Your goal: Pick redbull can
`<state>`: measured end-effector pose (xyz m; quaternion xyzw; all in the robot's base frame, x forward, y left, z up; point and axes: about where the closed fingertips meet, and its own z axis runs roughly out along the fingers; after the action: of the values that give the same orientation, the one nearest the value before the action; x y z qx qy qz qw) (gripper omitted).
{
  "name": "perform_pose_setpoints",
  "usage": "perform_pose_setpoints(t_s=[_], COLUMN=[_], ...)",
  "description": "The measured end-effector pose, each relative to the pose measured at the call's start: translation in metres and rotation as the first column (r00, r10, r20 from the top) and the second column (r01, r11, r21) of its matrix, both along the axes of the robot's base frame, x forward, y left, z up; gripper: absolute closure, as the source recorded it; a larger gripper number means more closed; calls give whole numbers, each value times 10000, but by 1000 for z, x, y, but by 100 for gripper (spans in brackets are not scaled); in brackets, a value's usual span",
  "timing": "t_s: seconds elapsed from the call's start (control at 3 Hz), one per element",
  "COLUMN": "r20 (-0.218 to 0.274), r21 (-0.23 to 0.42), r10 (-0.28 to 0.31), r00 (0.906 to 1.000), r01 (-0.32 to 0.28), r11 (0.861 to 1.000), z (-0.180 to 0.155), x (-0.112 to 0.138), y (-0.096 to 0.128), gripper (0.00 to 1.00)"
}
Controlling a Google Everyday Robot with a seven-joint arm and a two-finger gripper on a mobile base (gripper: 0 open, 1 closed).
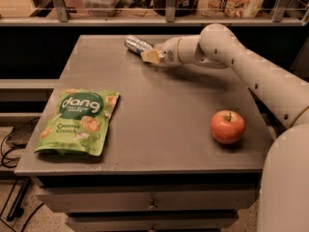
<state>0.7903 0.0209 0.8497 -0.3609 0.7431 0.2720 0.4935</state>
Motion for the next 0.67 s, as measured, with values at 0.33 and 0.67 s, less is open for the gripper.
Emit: perform_pose_setpoints(t_s=[0.33, 0.67], r20=[638, 1483], r21=[-516, -1365], r10=[168, 972], r00=[9978, 9842], r01=[-136, -770], r11=[9986, 9877], z=[26, 74], x=[-2, -10], y=[-5, -12], gripper=[100, 100])
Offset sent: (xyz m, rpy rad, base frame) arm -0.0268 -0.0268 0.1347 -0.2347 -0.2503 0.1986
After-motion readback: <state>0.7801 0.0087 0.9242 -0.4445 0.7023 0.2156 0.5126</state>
